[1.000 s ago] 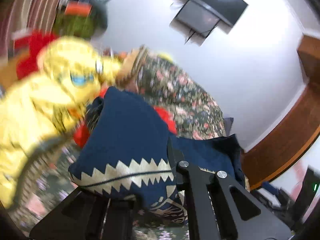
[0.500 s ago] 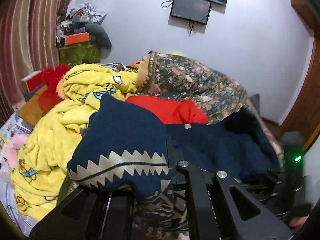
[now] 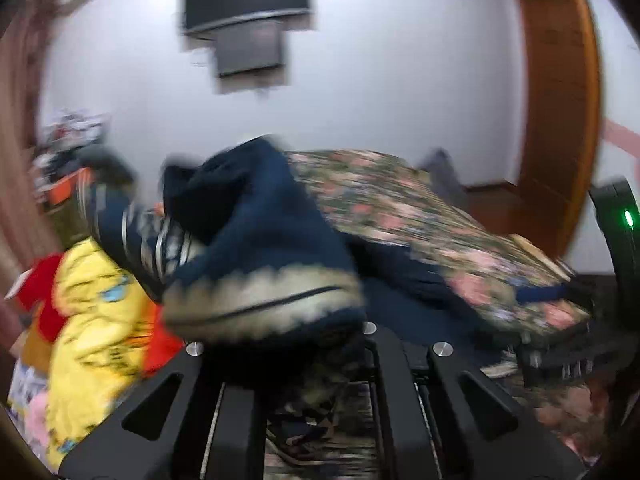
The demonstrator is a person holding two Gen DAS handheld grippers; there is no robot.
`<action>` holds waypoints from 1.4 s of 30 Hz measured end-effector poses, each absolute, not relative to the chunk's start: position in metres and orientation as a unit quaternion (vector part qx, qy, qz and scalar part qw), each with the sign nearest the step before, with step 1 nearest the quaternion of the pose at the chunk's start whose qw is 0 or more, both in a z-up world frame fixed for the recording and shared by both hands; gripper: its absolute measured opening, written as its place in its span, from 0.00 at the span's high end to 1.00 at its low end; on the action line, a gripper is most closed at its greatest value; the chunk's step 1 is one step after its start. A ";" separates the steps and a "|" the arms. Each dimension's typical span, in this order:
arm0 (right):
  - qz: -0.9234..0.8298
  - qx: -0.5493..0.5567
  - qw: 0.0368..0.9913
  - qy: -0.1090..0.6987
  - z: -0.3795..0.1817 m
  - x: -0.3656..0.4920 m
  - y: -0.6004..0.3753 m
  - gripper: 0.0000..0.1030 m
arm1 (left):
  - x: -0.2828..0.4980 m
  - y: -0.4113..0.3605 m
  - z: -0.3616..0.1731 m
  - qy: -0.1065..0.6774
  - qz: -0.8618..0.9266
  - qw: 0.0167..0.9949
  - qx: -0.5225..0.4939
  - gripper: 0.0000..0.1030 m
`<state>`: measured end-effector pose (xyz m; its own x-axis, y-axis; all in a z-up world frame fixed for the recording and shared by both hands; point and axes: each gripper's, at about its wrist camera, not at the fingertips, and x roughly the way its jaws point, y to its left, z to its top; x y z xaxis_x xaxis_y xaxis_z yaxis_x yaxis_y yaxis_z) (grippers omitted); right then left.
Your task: Fold large clothes
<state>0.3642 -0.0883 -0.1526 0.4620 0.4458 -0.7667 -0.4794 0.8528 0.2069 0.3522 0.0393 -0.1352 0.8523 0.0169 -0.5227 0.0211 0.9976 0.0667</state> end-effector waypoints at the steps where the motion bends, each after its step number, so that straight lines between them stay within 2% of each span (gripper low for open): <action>1: 0.258 -0.007 0.858 0.444 -0.153 0.366 -0.104 0.14 | 0.356 0.028 -0.140 0.285 -0.024 0.958 0.033 0.94; 7: 0.190 0.047 0.867 0.459 -0.153 0.374 -0.175 0.14 | 0.380 -0.017 -0.188 0.398 -0.136 0.907 0.013 0.94; 12: 0.177 0.071 0.872 0.452 -0.140 0.371 -0.203 0.14 | 0.386 -0.014 -0.198 0.421 -0.136 0.897 -0.013 0.94; 13: 0.178 0.073 0.873 0.448 -0.137 0.368 -0.206 0.14 | 0.383 -0.013 -0.194 0.416 -0.134 0.899 -0.015 0.90; 15: 0.180 0.073 0.876 0.442 -0.131 0.364 -0.208 0.14 | 0.377 -0.013 -0.183 0.409 -0.134 0.902 -0.007 0.76; 17: 0.186 0.070 0.878 0.435 -0.126 0.363 -0.204 0.14 | 0.367 -0.015 -0.173 0.412 -0.133 0.901 0.012 0.56; 19: 0.194 0.067 0.881 0.426 -0.120 0.359 -0.201 0.14 | 0.359 -0.014 -0.165 0.412 -0.141 0.900 0.010 0.42; 22: 0.210 0.062 0.883 0.415 -0.110 0.354 -0.192 0.14 | 0.339 -0.004 -0.148 0.404 -0.140 0.904 0.005 0.39; 27: 0.251 0.050 0.881 0.397 -0.094 0.343 -0.165 0.14 | 0.316 0.036 -0.122 0.364 -0.102 0.926 -0.010 0.24; 33: 0.298 0.028 0.868 0.396 -0.092 0.344 -0.116 0.14 | 0.322 0.084 -0.123 0.366 -0.001 0.931 0.006 0.22; 42: 0.344 0.006 0.831 0.436 -0.124 0.368 -0.051 0.14 | 0.347 0.113 -0.172 0.431 -0.012 0.900 -0.067 0.22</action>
<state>0.3677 -0.0515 -0.1236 0.3822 0.5775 -0.7214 -0.5679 0.7626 0.3097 0.3466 0.1131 -0.1721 0.6280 -0.0789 -0.7742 -0.0369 0.9907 -0.1308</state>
